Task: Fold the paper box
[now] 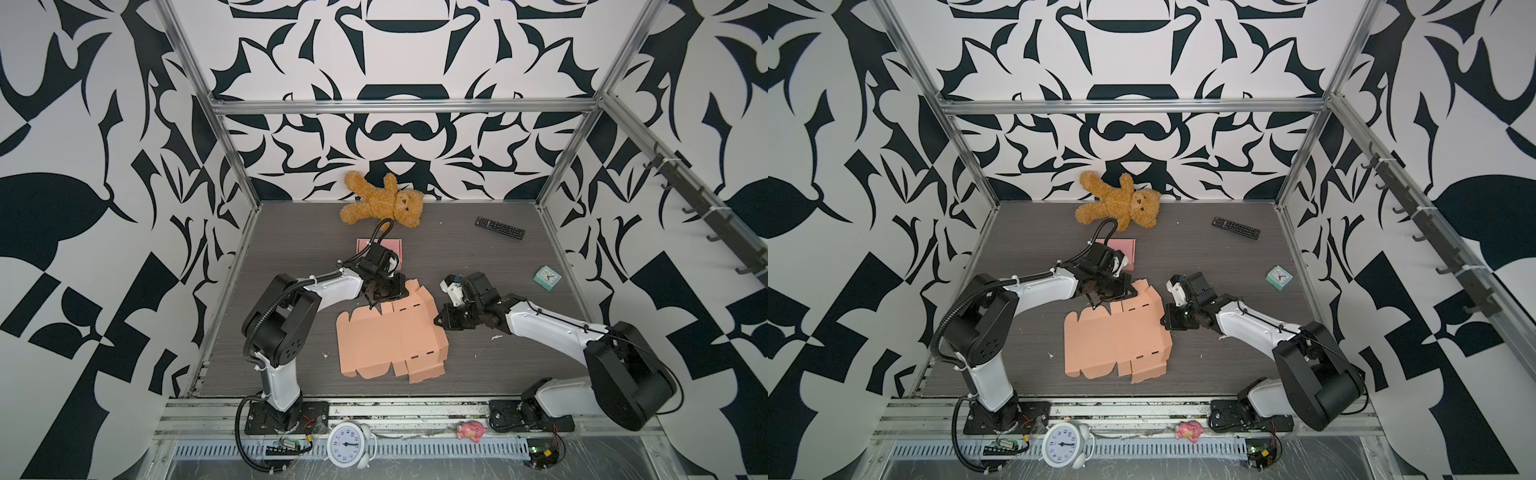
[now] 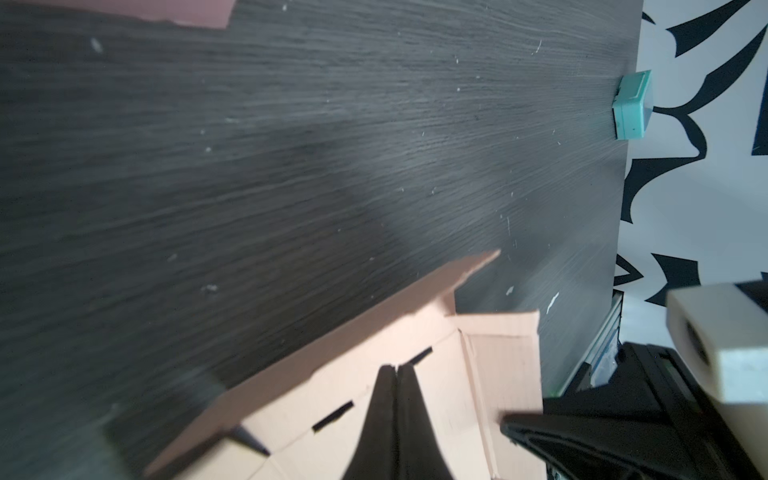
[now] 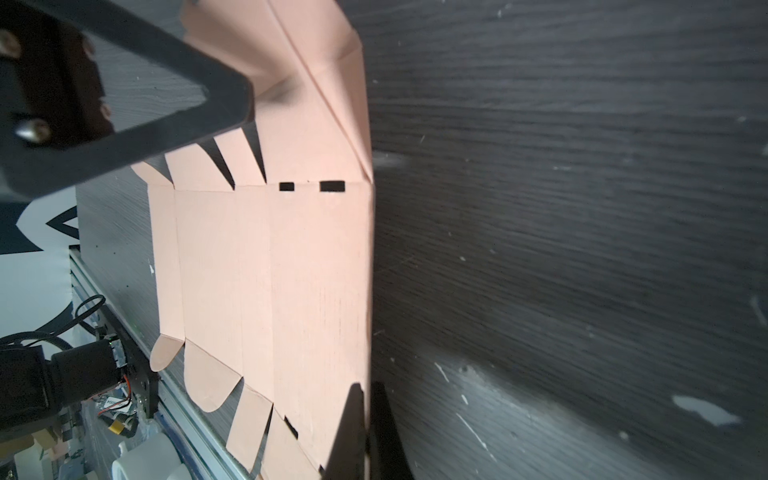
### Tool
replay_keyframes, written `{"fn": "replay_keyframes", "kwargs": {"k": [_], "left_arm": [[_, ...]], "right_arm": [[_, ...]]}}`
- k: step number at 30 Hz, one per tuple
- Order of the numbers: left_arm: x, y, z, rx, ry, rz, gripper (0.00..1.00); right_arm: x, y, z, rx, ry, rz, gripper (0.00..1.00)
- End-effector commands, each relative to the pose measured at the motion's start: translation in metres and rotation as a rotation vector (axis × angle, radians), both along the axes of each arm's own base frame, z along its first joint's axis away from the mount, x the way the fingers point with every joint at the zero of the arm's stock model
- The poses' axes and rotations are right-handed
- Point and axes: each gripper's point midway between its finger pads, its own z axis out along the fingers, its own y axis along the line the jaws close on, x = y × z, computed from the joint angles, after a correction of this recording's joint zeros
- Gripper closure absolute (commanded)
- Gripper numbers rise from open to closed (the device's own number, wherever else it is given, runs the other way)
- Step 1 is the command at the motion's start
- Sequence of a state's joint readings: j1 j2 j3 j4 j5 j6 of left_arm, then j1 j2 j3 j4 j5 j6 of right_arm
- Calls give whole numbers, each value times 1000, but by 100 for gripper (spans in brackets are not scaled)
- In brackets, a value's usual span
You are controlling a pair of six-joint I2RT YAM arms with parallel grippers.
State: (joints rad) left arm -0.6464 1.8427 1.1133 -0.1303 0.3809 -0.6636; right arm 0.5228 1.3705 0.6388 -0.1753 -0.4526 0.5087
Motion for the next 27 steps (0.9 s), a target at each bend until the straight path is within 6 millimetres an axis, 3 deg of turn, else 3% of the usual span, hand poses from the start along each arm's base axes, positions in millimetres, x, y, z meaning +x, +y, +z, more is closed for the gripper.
{"fn": "replay_keyframes", "kwargs": {"k": [1,13,19,27], "left_arm": [[12,-7,-5,21,-14,27,100],[27,-31,-7,13,-28,15,100],[12,-46,4,-16,-56,-75,100],[-11,-47,7,-18,-44,-135,100]], "right_arm": [[-1,1,7,19,-19,16,99],[-4,2,6,38,-14,7,99],[-5,1,5,37,-11,3,99],[-8,0,3,38,-5,-2,99]]}}
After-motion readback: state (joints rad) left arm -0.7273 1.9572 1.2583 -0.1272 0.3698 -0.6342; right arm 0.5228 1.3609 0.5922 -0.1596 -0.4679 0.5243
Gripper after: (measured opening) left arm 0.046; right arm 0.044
